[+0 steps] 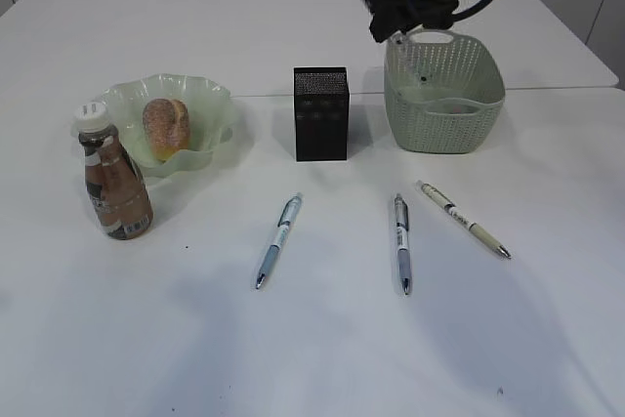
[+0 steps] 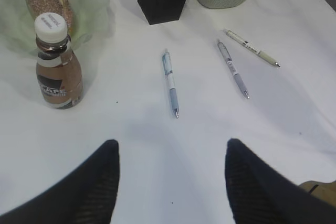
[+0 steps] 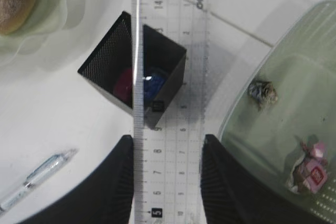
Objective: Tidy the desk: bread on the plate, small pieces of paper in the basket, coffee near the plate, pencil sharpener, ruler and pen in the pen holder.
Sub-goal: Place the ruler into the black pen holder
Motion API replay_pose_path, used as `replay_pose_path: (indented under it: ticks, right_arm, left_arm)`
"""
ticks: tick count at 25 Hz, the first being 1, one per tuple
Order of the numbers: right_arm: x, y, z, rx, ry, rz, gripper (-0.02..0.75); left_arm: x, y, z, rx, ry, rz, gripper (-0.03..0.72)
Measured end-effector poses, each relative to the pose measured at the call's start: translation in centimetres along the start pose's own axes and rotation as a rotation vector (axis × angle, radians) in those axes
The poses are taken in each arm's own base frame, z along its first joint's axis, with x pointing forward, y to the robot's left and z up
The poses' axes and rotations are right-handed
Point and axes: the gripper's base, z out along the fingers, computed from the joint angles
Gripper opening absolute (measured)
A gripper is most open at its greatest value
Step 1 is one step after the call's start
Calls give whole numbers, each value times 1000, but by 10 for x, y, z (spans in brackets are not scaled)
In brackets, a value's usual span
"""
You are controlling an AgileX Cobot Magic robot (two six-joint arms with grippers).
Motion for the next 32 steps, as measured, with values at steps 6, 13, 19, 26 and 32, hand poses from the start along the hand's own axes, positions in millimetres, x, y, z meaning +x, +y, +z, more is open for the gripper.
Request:
replay_pose_path:
  ticks: [6, 13, 19, 26, 32]
  right_arm:
    - [-8, -3, 0, 38, -92, -2, 302]
    - [-26, -10, -4, 114, -284, -13, 302]
    - [-26, -7, 8, 138, -363, -5, 302]
    - [-24, 15, 29, 154, -453, -26, 302]
    - [-24, 22, 40, 200, -572, -22, 302]
  left_arm:
    - [-1, 0, 0, 0, -13, 0, 448]
    - [-2, 0, 0, 0, -17, 0, 448]
    - [-2, 1, 0, -12, -19, 12, 448]
    - [-2, 3, 0, -31, -19, 32, 448]
    - [-2, 4, 0, -48, -18, 49, 448]
